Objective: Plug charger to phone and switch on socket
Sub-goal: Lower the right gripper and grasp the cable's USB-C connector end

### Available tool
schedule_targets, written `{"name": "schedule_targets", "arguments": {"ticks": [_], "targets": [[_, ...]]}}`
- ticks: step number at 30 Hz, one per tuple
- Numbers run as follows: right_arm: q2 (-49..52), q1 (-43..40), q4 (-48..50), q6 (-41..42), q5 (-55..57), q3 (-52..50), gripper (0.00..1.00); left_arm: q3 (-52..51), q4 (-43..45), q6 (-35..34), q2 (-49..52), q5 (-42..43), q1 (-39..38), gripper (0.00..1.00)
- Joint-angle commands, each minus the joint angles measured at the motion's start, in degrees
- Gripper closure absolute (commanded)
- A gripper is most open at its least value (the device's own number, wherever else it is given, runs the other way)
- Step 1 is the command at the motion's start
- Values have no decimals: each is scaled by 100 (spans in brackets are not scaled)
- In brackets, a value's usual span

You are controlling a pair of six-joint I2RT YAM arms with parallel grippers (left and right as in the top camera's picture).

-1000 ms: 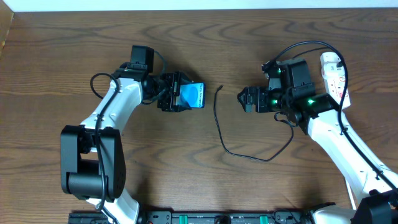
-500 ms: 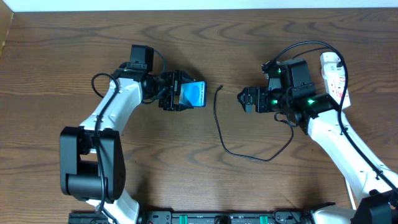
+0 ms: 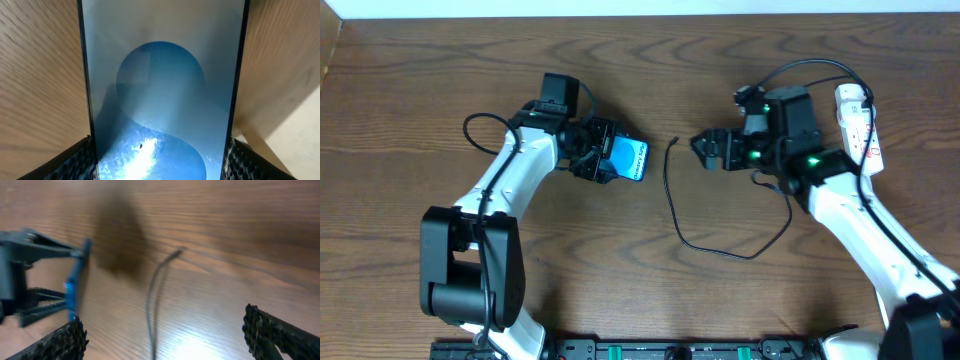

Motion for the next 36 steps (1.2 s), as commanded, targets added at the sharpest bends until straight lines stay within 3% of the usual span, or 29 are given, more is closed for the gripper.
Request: {"name": "schedule_targets", "arguments": {"ticks": [1, 12, 27, 34, 36], "targets": [[400, 332, 376, 398, -581, 37, 3, 55, 11, 181, -192, -450, -76, 30], [1032, 1209, 1537, 1591, -168, 37, 27, 55, 20, -144, -192, -125, -81, 30], [1862, 1823, 2736, 2417, 81, 39, 57, 55, 13, -184, -192, 140, -81, 31], [1923, 1838, 2896, 2632, 186, 39, 76, 55, 13, -184, -192, 157, -81, 30], [1923, 1836, 2916, 2656, 186, 39, 85, 55, 13, -184, -192, 157, -81, 31]]}}
